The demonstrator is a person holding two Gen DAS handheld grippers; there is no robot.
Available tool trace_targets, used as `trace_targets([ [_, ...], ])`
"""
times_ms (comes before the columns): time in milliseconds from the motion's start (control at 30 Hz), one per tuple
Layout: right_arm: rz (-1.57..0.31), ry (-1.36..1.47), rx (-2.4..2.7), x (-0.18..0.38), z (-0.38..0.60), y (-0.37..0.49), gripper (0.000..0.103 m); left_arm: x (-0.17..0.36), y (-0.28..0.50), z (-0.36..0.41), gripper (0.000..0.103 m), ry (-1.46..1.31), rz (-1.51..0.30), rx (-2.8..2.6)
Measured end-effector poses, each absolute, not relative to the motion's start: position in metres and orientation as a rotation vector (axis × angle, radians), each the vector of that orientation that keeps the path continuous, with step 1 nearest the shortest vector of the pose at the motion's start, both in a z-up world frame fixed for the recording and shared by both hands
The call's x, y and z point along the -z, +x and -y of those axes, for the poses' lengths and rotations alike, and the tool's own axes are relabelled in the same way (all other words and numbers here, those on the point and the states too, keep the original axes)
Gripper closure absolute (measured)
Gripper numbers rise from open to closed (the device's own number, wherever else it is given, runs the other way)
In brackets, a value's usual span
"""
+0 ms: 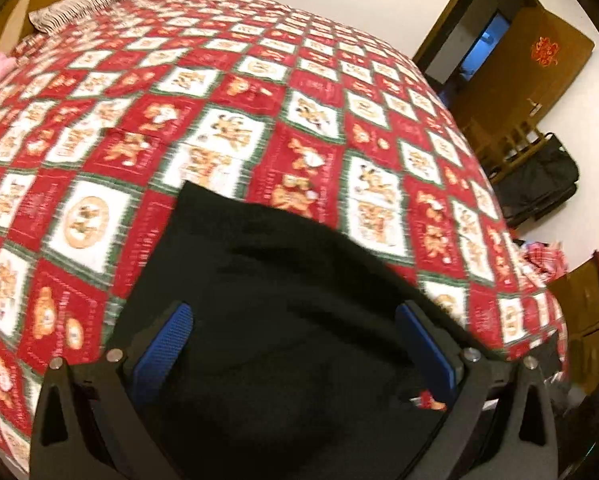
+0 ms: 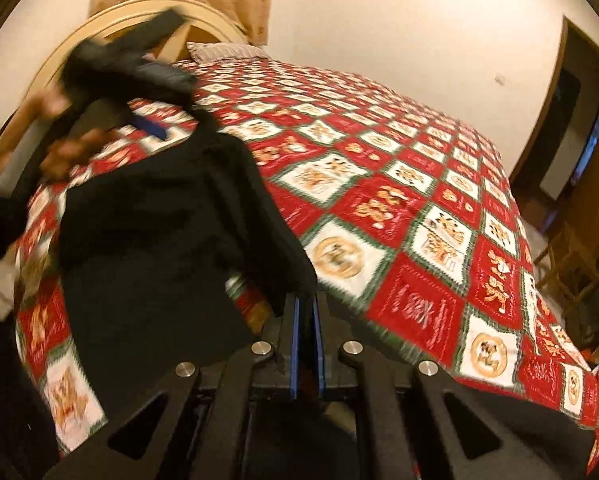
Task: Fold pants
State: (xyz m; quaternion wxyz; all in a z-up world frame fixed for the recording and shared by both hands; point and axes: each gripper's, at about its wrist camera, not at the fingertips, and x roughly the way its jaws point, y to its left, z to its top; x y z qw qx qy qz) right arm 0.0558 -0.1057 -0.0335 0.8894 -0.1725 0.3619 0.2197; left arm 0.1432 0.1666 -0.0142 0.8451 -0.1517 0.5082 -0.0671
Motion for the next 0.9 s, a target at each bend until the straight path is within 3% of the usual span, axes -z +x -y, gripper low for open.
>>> trace_targets([
  [200,-0.7,-0.512,-0.499,0.052,0.081,0.018,0.097,0.04,0.178,-0.14,0.0,-0.349,-1.232,0.16],
  [433,-0.681,-0.535,-0.505,0.056,0.079,0.01,0.097,0.057,0.201,-0.118,0.0,-0.178,-1.315,-0.004],
  [467,-0.68,-0.526,-0.5,0.054,0.081,0.012,0.097,0.059,0.202,-0.118,0.006,-0.169,-1.32,-0.018],
  [533,-0.673,-0.509,-0.484,0.05,0.083,0.014,0.097,0.064,0.204,-0.12,0.028,-0.177,-1.325,-0.007],
  [567,-0.669,-0.503,-0.477,0.047,0.083,0.012,0.097,0.066,0.203,-0.123,0.049,-0.21,-1.326,0.02],
  [600,-0.662,-0.49,-0.469,0.042,0.084,0.011,0.097,0.066,0.202,-0.128,0.063,-0.246,-1.315,0.039],
  [633,-0.658,-0.482,-0.467,0.039,0.085,0.01,0.097,0.064,0.199,-0.134,0.068,-0.283,-1.288,0.055],
  [700,-0.642,-0.468,-0.456,0.031,0.085,0.007,0.097,0.057,0.189,-0.149,0.09,-0.374,-1.233,0.118],
  [900,-0.606,-0.48,-0.482,0.01,0.08,-0.033,0.097,0.004,0.127,-0.19,0.091,-0.557,-0.956,0.266],
])
